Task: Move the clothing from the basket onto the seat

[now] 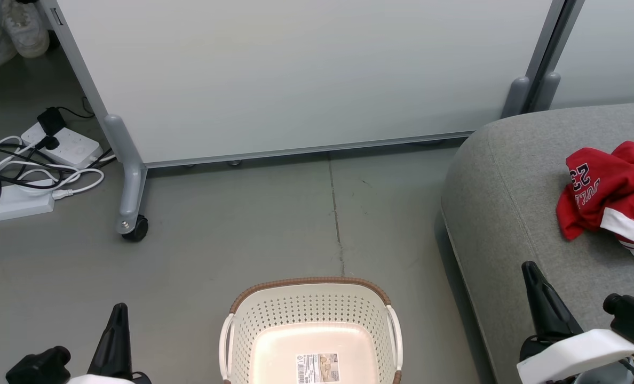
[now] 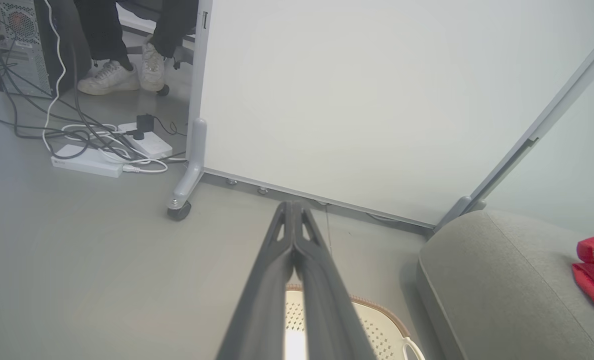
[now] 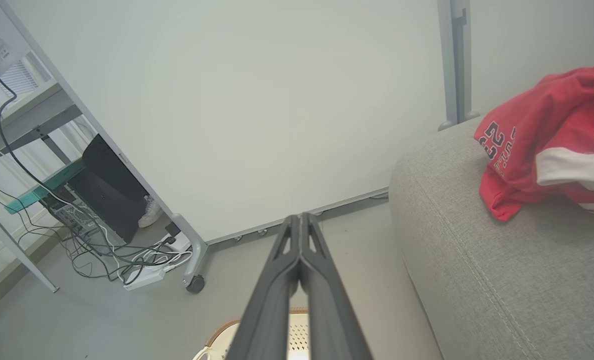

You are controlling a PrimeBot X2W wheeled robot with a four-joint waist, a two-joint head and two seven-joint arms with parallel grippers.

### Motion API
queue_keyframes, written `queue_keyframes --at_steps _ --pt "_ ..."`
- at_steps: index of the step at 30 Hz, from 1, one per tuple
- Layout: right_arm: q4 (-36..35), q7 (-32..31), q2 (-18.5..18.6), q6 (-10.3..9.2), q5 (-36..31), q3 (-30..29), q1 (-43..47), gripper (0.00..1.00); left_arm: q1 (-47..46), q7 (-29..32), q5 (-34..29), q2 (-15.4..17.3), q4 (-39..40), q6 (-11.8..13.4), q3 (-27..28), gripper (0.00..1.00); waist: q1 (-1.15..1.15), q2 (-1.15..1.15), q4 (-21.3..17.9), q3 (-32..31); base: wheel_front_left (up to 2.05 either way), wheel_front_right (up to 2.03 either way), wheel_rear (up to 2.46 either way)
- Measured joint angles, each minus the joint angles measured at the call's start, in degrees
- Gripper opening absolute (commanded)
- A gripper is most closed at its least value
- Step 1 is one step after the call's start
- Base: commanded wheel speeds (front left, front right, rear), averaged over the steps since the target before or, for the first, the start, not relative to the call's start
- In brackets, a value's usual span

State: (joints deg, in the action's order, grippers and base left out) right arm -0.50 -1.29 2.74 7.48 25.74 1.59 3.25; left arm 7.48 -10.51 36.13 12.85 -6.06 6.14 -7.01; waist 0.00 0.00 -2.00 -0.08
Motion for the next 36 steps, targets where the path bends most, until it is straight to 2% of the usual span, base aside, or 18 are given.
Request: queue_keyframes --at_steps 18,36 --pt "3.78 0.05 0.35 0.00 16.37 -1.43 -2.44 0.00 -4.85 4.88 13.55 -2.35 -3.70 -3.13 3.12 0.00 0.00 0.00 0.31 0.10 0.00 0.00 0.00" --pt "6.79 -0.03 0.44 -0.01 28.88 -2.91 -4.21 0.00 -8.72 8.58 23.95 -4.22 -6.69 -5.65 5.63 0.00 0.00 0.00 0.61 0.19 0.00 0.00 0.00"
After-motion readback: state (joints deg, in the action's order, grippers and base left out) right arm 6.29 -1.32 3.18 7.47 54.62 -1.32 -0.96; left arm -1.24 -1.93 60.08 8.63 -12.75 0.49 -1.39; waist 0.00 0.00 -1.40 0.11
